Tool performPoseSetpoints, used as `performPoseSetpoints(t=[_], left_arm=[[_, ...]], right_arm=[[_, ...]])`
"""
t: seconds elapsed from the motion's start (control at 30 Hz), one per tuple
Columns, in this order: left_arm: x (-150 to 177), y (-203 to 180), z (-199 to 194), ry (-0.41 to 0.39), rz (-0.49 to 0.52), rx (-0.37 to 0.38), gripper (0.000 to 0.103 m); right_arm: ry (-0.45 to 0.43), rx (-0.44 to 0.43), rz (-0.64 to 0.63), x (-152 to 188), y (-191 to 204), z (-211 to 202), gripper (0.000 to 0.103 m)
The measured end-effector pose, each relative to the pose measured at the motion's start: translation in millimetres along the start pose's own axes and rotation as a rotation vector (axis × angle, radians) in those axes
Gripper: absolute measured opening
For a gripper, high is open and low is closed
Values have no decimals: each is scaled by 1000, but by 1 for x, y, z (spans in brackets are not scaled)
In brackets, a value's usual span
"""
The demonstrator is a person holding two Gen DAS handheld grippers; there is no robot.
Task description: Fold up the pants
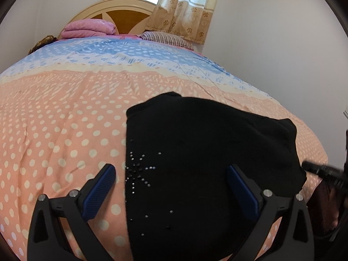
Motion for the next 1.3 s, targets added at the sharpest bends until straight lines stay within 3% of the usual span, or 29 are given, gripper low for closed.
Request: performPoseSetpoints(t=[0.03,0.17,0.23,0.33,0.37,0.47,0.63,0.93,1.0,1.07,1.1,1.2,1.3], left_arm=[[0,-1,0,1,-3,3,103],[1,-3,-1,4,8,6,103],[0,-3,-1,4,16,3,103],[-1,-2,-1,9,19,0,103],[-2,-1,-1,10,20,-1,103],[-3,1,-1,14,14,1,103],[-1,0,0,21,12,7,103],[4,-2,3,40,23,10,103],[4,-2,3,41,22,11,103],[4,-3,3,41,24,8,103],[3,-2,3,40,23,8,103],[3,-2,4,44,21,8,103],[3,-3,3,50,21,6,103]], right_arm=[[-36,-18,23,-13,-1,-1,71],[-67,-62,82,-41,2,15,73],[-35,-106,131,-46,5,32,72],[46,-107,172,-41,7,62,28],[51,-111,186,-39,6,65,20],[25,-112,202,-40,3,57,13],[-14,-65,195,-38,-5,44,11],[30,-42,228,-20,-24,70,11],[17,-40,202,-23,-20,62,18],[-14,-4,172,-27,-16,45,43],[-37,-2,159,-27,-13,36,47],[-101,-29,74,-26,7,3,48],[-117,-140,-36,-11,40,-20,48]])
Point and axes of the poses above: each gripper's, at about its wrist camera, not at the fingertips, and z roughly the way its jaws point, y to its left, x to its underside, the point moved 5 cm from there along z, roughly the way its jaws point, and after that the axes turned 12 degrees about -y, right-handed, at the moved point
